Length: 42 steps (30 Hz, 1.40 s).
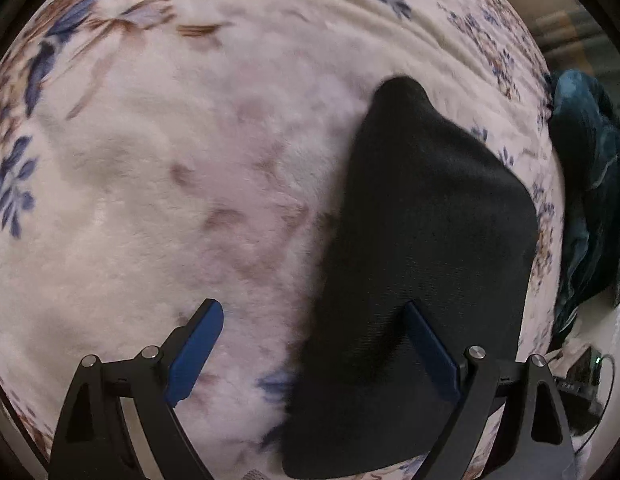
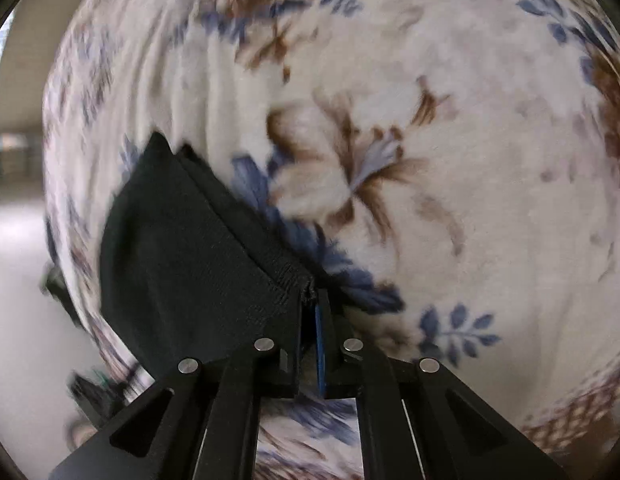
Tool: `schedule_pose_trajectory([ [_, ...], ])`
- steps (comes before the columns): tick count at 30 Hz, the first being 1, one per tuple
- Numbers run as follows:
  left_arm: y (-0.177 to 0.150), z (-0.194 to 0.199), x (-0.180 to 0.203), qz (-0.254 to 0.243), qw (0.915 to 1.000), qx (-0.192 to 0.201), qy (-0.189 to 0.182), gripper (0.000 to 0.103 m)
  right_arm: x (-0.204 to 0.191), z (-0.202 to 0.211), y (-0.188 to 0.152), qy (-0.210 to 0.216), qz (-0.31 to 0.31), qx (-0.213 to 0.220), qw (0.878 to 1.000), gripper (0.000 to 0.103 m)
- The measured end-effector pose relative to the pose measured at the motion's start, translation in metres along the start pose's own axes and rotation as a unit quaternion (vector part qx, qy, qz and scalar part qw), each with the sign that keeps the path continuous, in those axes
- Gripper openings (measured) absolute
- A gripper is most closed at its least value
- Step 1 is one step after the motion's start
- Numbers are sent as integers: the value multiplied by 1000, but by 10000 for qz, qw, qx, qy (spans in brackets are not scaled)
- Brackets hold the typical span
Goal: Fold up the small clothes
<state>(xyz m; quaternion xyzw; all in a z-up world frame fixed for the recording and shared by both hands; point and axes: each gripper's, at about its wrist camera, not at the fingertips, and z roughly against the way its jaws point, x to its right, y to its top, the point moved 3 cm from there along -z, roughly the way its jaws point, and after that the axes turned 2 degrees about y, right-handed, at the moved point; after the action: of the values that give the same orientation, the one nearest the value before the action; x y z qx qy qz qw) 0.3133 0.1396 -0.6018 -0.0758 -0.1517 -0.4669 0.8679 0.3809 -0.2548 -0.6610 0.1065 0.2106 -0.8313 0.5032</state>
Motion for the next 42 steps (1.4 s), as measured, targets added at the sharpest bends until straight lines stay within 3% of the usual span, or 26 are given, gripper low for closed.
schedule_pose_trajectory([
  [2,3,-1,5,-134,9999,37,-31,92,-2,-9,8,-29,165,-273,9995,6],
  [4,8,-2,6,-154,9997,64,-154,92,-9,-7,22,-12,398,-431,9983,25],
  [5,10,-4,5,-135,9995,66,-275,92,-13,3,33,121,506,-226,9984,46],
  [6,11,-7,4,-114,9993,38,-367,92,-18,10,41,321,600,-26,9977,60],
  [7,12,-12,2,-95,9988,-13,-473,92,-28,17,53,802,882,139,9928,65],
  [8,14,-16,2,-120,9980,-37,-619,92,-38,13,64,1164,1224,16,9856,77],
  [9,16,-18,2,-164,9972,-72,-728,92,-43,6,70,1242,1369,-155,9826,83],
  [13,20,-17,6,-385,9939,-171,-1021,92,-59,-60,87,1267,2026,-1446,9602,83],
  [17,19,-21,7,-521,9913,-260,-1180,93,-75,-82,84,1654,2546,-1817,9353,91],
  [20,21,-25,11,-582,9899,-236,-1270,100,-91,-87,77,2029,2661,-2064,9195,91],
  [24,22,-29,18,-707,9900,-178,-1209,103,-107,-100,56,2139,2867,-2401,9024,91],
  [28,21,-21,27,-837,9867,-79,-1394,103,-135,-118,40,2206,2937,-2533,8950,92],
  [30,15,-12,48,-1205,9821,34,-1445,95,-134,-115,40,2287,2806,-2546,8967,92],
  [31,12,-11,55,-1324,9814,56,-1390,82,-133,-114,40,2343,2642,-2507,9013,91],
  [32,8,-9,61,-1438,9818,89,-1240,59,-131,-113,40,2359,2511,-2483,9054,85],
  [34,7,-5,61,-1401,9825,116,-1226,34,-126,-105,39,2200,2424,-2310,9162,59],
  [35,8,-2,59,-1294,9828,74,-1315,33,-122,-101,39,2107,2397,-2217,9214,44],
  [36,9,0,57,-1221,9830,31,-1369,32,-118,-96,39,2124,2342,-2138,9243,36],
  [42,22,19,69,-1198,9824,-114,-1429,29,-116,-64,35,2157,2273,-1824,9320,27],
])
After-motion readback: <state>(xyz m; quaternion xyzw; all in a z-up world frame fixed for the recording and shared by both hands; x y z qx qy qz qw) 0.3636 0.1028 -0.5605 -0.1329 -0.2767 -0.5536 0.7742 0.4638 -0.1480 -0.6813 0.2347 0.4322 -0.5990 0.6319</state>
